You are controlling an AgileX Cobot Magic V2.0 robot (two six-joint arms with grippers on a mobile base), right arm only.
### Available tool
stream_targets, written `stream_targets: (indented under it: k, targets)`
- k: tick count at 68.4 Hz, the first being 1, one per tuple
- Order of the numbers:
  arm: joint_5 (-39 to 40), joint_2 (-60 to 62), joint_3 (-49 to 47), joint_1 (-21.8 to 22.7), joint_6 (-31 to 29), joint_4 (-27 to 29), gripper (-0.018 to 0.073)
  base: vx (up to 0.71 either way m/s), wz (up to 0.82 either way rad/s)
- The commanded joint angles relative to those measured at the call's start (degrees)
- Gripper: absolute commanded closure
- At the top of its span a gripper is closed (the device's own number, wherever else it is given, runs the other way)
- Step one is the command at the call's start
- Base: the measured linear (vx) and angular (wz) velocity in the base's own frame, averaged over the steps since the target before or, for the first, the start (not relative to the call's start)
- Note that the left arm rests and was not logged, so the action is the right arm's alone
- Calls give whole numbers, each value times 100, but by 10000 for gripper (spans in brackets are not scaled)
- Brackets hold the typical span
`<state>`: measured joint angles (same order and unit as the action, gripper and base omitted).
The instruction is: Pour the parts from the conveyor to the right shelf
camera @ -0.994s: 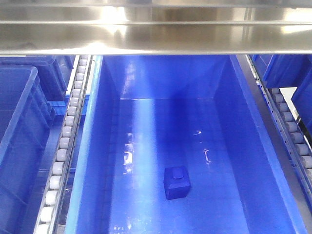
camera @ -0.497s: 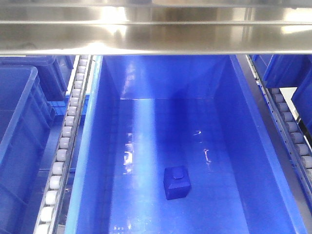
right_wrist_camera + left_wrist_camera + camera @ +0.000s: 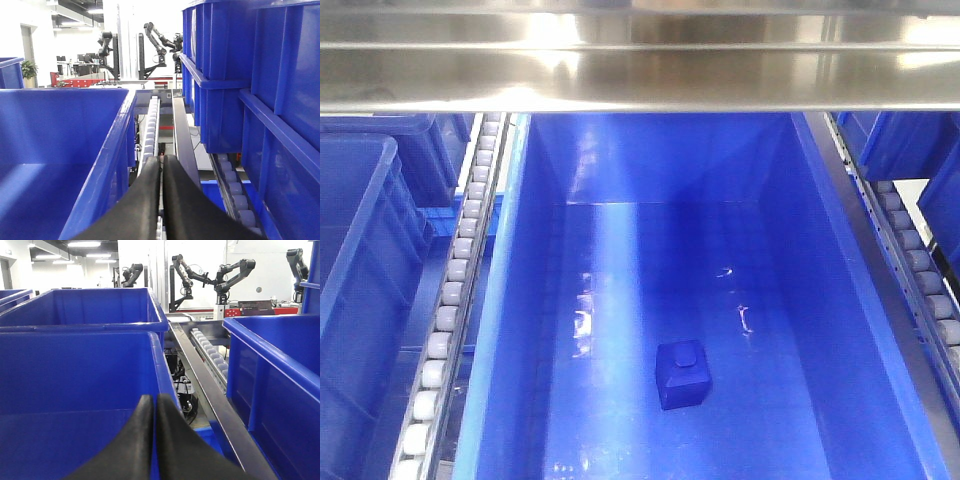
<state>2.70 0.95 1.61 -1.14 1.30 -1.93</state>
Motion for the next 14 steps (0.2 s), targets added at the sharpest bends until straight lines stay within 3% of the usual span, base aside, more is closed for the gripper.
stream_targets:
  k: [1, 14]
  targets:
    - [464, 67, 25, 20, -25, 0, 568, 0, 0]
    - [459, 67, 25, 19, -25, 0, 568, 0, 0]
